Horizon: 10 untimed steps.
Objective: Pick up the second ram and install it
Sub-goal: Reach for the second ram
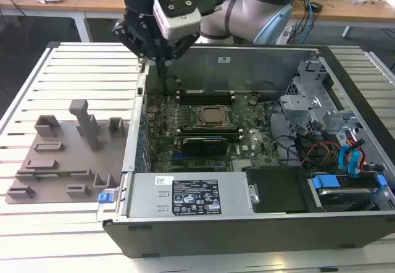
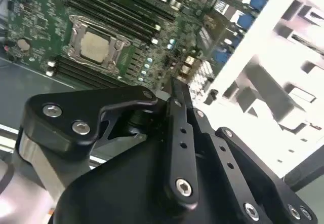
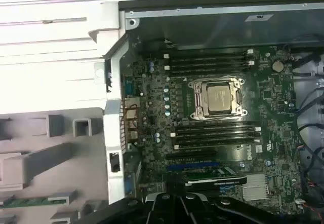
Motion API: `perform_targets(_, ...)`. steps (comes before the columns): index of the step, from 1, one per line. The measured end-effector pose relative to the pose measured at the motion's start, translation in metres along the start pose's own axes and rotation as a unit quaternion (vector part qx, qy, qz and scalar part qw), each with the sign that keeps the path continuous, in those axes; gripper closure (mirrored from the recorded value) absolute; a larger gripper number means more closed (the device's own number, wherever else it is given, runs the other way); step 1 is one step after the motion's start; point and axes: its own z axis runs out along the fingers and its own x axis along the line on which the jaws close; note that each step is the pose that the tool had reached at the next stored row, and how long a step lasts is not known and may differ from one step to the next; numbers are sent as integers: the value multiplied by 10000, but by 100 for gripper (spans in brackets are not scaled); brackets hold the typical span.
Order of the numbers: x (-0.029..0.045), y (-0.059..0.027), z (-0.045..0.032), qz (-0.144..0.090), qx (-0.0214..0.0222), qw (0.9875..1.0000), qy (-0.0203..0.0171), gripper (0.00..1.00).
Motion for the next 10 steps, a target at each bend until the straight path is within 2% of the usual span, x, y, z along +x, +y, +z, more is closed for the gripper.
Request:
perform_targets(1, 181, -13, -4, 0, 0, 10000, 0, 89)
perform_targets(3, 401, -30, -7, 0, 0, 10000, 0, 89)
perform_targets(4, 474, -42, -5, -1, 0, 10000, 0, 89)
perform_targets(5, 572, -95, 3, 0, 0, 10000, 0, 89)
perform_targets(8, 658, -407, 40, -5, -1, 10000, 0, 89)
perform_targets(10, 677, -471, 150, -4, 0, 10000, 2, 89)
